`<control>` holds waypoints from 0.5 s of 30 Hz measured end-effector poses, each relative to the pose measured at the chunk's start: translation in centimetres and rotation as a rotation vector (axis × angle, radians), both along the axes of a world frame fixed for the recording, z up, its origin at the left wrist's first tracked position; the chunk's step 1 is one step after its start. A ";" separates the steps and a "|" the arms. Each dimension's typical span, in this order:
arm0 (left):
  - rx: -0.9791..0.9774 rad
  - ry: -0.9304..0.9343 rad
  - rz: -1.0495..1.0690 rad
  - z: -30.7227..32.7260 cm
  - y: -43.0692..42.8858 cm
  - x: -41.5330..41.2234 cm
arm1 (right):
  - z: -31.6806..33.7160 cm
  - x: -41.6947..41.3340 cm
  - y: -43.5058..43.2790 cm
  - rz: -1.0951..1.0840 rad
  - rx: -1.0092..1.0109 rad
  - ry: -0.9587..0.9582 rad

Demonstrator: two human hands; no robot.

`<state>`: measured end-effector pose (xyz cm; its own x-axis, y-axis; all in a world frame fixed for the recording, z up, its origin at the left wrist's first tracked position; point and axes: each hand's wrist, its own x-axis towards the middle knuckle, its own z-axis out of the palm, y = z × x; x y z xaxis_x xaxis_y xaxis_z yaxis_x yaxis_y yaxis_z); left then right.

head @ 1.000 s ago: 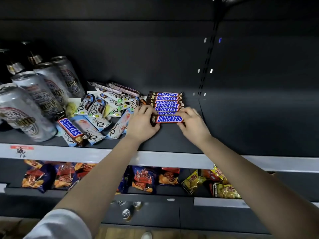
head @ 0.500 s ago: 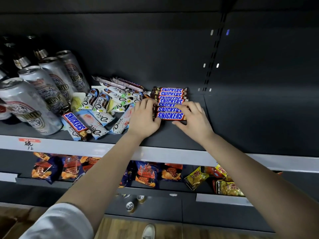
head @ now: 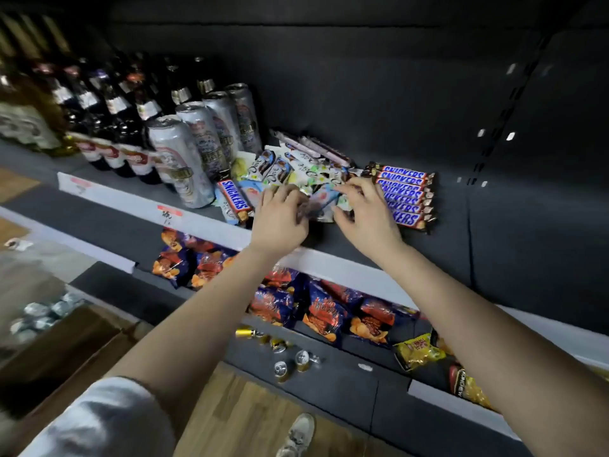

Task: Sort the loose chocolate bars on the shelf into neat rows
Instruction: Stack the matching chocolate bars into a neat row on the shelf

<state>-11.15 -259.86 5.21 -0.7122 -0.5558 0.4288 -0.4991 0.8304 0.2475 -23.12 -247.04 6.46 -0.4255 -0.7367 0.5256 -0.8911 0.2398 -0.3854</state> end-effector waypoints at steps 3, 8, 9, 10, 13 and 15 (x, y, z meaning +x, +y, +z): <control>0.019 -0.010 0.106 -0.2 -0.7 3.6 | -0.3 2.8 -1.9 0.078 0.014 -0.049; 0.086 0.045 0.199 0.0 -2.4 7.1 | -0.9 5.4 -4.2 0.148 0.034 -0.077; 0.125 0.070 0.211 0.1 -2.9 7.5 | -1.0 5.6 -4.6 0.147 0.036 -0.076; 0.164 0.098 0.219 0.2 -3.6 7.8 | -1.0 5.8 -5.1 0.147 0.037 -0.074; 0.233 0.173 0.215 0.4 -5.5 8.2 | -0.7 6.1 -6.6 0.132 0.068 -0.040; 0.247 0.196 0.192 0.3 -6.8 8.4 | -0.4 6.6 -8.0 0.139 0.104 -0.058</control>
<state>-2.76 -266.63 5.56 -0.5027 -0.7752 0.3826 -0.5631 0.6294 0.5355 -16.55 -255.08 6.09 -0.3432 -0.8398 0.4207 -0.8953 0.1570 -0.4169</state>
